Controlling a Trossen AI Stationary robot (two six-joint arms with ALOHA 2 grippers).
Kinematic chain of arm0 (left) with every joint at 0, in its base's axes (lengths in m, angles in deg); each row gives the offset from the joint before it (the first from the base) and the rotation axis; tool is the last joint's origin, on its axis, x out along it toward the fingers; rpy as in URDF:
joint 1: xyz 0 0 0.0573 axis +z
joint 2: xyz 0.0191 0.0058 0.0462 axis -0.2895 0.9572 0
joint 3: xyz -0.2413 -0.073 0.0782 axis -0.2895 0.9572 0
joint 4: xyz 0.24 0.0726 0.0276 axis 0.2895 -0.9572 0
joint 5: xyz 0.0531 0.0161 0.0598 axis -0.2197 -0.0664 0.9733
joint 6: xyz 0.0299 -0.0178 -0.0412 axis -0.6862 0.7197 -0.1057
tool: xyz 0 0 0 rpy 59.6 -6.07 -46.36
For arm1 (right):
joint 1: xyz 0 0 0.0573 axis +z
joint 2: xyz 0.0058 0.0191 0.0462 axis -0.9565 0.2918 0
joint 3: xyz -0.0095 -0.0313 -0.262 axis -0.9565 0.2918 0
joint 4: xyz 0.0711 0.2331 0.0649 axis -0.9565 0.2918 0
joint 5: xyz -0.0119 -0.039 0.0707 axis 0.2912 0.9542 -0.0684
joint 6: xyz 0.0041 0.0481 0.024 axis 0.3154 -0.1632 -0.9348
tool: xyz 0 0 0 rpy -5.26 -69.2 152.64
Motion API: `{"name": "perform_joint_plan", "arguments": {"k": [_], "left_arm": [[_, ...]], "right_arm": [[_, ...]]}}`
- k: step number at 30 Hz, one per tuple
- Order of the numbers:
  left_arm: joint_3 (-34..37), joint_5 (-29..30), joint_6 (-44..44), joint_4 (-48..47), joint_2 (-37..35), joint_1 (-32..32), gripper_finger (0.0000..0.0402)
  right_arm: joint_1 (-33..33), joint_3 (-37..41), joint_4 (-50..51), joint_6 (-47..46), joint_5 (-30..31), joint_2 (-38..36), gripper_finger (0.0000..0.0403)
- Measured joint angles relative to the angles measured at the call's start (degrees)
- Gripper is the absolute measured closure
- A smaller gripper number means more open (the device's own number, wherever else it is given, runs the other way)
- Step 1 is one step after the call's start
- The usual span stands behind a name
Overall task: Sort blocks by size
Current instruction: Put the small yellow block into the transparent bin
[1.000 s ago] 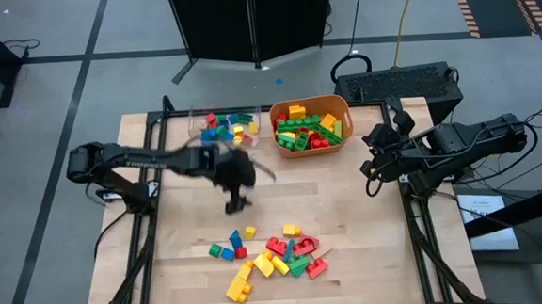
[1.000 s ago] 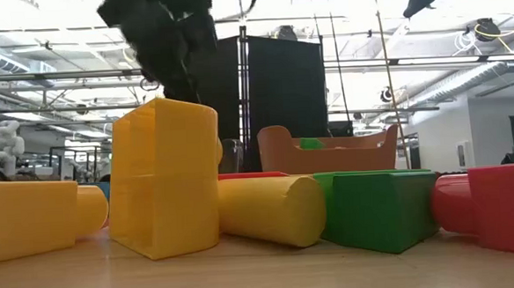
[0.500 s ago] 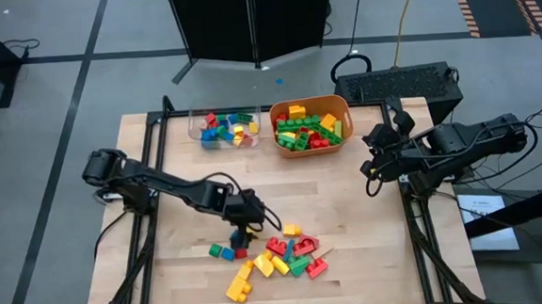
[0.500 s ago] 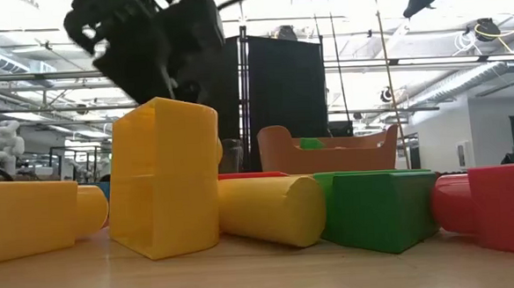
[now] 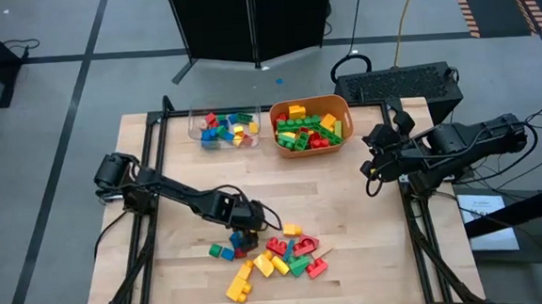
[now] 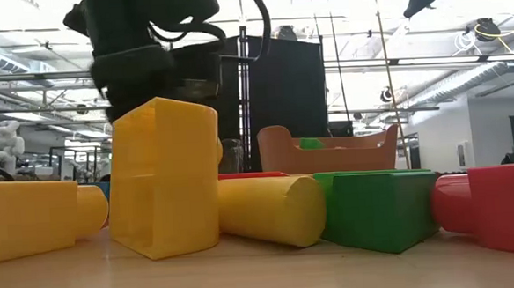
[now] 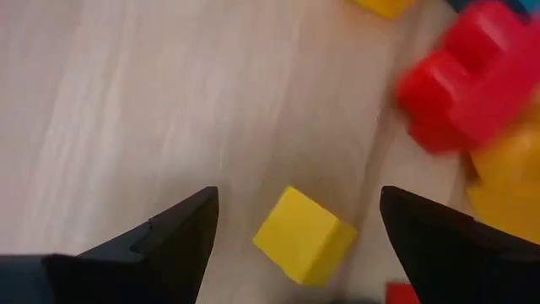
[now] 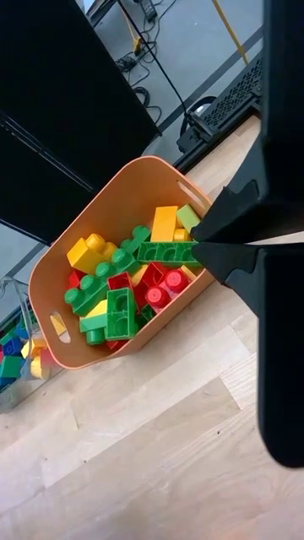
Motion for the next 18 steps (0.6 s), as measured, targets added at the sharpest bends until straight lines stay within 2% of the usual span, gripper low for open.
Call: {"name": "perform_joint_plan", "arguments": {"k": [9,18], "left_arm": [[0.0,4.3,25.1,-3.0,0.0,-6.3,0.0071],[0.0,10.4,32.1,-6.4,0.0,-7.7,0.0071]], "right_arm": [[0.0,0.0,0.1,0.2,0.0,0.0,0.0399],[0.0,0.0,0.5,1.6,0.0,0.0,0.0399]]}}
